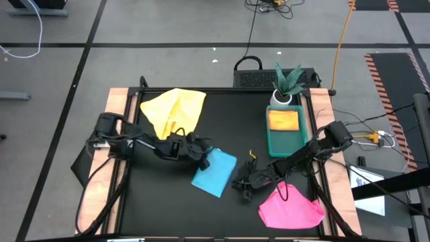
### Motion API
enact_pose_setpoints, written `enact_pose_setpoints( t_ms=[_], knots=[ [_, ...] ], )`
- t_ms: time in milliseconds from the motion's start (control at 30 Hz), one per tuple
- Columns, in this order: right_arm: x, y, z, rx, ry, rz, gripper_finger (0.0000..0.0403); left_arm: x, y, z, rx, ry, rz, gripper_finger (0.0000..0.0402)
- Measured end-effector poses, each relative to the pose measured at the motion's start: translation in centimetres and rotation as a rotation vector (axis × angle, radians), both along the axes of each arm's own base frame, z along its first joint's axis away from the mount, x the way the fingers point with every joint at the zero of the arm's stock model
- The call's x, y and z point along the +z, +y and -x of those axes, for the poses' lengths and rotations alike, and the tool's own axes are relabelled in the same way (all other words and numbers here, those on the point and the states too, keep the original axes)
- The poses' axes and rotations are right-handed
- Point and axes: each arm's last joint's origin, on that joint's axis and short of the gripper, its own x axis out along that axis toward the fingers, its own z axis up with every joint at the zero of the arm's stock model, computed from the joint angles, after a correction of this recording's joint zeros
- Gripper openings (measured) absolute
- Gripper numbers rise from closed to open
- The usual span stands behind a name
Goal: Fold microfiber towels
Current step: Fold the blue microfiber cloth
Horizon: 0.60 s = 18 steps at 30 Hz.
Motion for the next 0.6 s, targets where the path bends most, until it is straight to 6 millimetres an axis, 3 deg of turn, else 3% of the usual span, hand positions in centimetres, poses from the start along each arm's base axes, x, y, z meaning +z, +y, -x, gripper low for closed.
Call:
enact_pose_setpoints(
  t_ms=[167, 367, 467, 600],
  knots=[
    [0.7, -0.4, 0.1, -0.040, -0.037, 0.085, 0.0089, 2.7, -1.3, 1.0, 0.034, -0.034, -0.047, 0.0145],
    [3.2, 0.5, -0.2, 0.006, -0.204, 0.115, 0.0089, 5.5, -3.4, 1.9, -0.024, -0.120, -0.074, 0.0145],
    [3.8, 1.7, -1.3, 0.057, -0.263, 0.145, 0.0089, 5.2, -4.0, 1.7, -0.119, -0.114, -0.036, 0.0145],
    [3.5, 3.1, -3.6, 0.070, -0.249, 0.159, 0.0089, 3.2, -3.9, 1.5, -0.127, -0.034, 0.004, 0.0145]
  ],
)
